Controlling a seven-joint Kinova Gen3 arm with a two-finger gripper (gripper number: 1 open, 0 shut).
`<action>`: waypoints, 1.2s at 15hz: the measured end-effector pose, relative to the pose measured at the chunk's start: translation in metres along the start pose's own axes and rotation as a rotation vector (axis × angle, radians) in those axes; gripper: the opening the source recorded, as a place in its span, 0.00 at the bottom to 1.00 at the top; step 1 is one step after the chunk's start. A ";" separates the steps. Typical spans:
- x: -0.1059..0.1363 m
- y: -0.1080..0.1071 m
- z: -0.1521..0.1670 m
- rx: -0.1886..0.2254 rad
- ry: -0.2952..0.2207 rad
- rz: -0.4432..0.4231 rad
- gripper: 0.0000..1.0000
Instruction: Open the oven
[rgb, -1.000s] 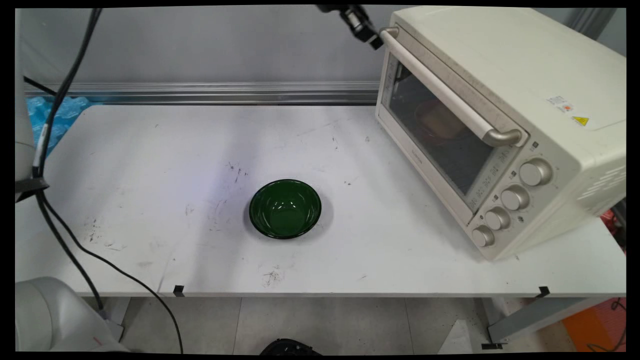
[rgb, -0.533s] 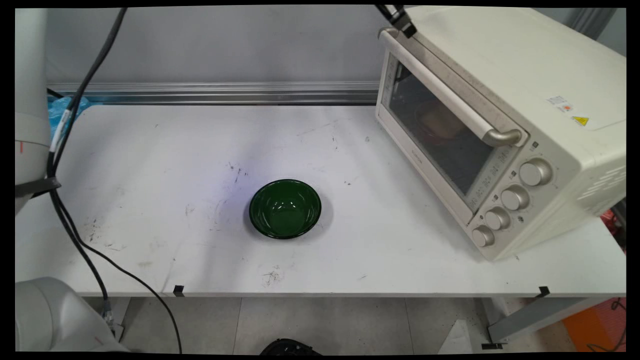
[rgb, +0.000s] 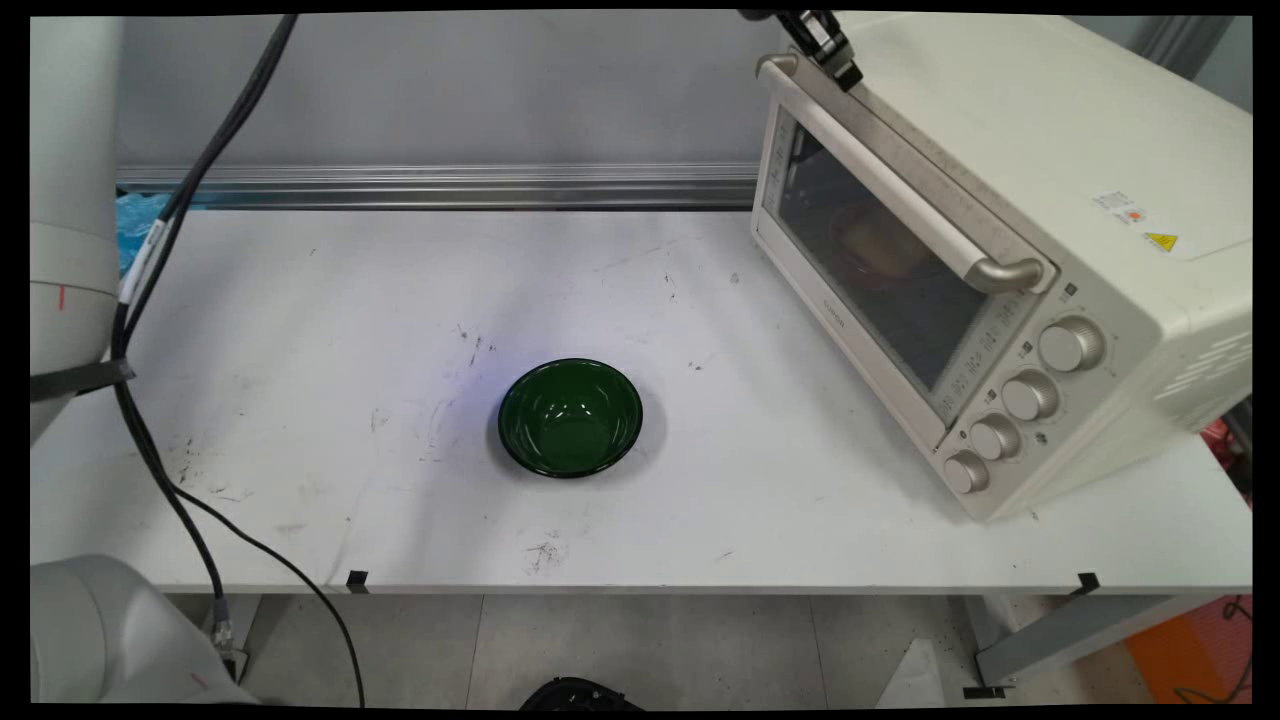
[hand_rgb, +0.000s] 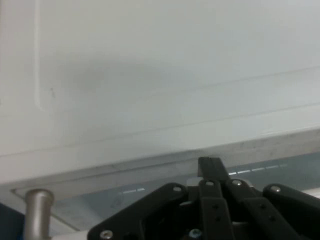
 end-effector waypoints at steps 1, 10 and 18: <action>0.000 0.001 0.003 0.000 -0.002 -0.005 0.00; -0.010 0.013 0.029 -0.009 -0.029 -0.062 0.00; -0.018 0.019 0.034 -0.016 -0.049 -0.087 0.00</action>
